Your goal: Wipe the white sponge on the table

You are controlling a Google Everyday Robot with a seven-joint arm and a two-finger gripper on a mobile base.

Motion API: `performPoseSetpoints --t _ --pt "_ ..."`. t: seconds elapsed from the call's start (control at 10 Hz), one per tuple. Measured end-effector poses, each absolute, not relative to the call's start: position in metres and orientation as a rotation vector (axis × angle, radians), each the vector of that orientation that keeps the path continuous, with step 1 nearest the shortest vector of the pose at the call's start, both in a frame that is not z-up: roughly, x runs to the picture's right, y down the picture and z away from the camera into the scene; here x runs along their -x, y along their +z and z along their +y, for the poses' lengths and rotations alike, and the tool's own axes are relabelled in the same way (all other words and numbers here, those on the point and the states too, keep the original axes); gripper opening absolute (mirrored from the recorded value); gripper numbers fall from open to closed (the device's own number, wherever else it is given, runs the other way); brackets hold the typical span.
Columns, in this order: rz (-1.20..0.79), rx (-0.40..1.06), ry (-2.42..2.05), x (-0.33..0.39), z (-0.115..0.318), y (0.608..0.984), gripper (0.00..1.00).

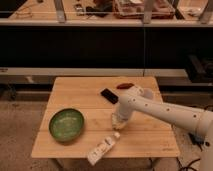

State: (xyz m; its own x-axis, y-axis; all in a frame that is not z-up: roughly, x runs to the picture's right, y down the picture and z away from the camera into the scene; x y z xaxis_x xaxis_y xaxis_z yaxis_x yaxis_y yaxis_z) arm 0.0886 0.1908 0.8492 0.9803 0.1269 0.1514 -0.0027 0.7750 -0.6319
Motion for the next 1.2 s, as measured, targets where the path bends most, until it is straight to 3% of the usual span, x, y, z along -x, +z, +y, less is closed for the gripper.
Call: performPoseSetpoints --t 0.5,1.2 --pt "-0.146 0.675 0.129 -0.105 0.146 0.884 0.00" --pt "-0.263 0.677 -0.038 0.000 0.132 0.891 0.00"
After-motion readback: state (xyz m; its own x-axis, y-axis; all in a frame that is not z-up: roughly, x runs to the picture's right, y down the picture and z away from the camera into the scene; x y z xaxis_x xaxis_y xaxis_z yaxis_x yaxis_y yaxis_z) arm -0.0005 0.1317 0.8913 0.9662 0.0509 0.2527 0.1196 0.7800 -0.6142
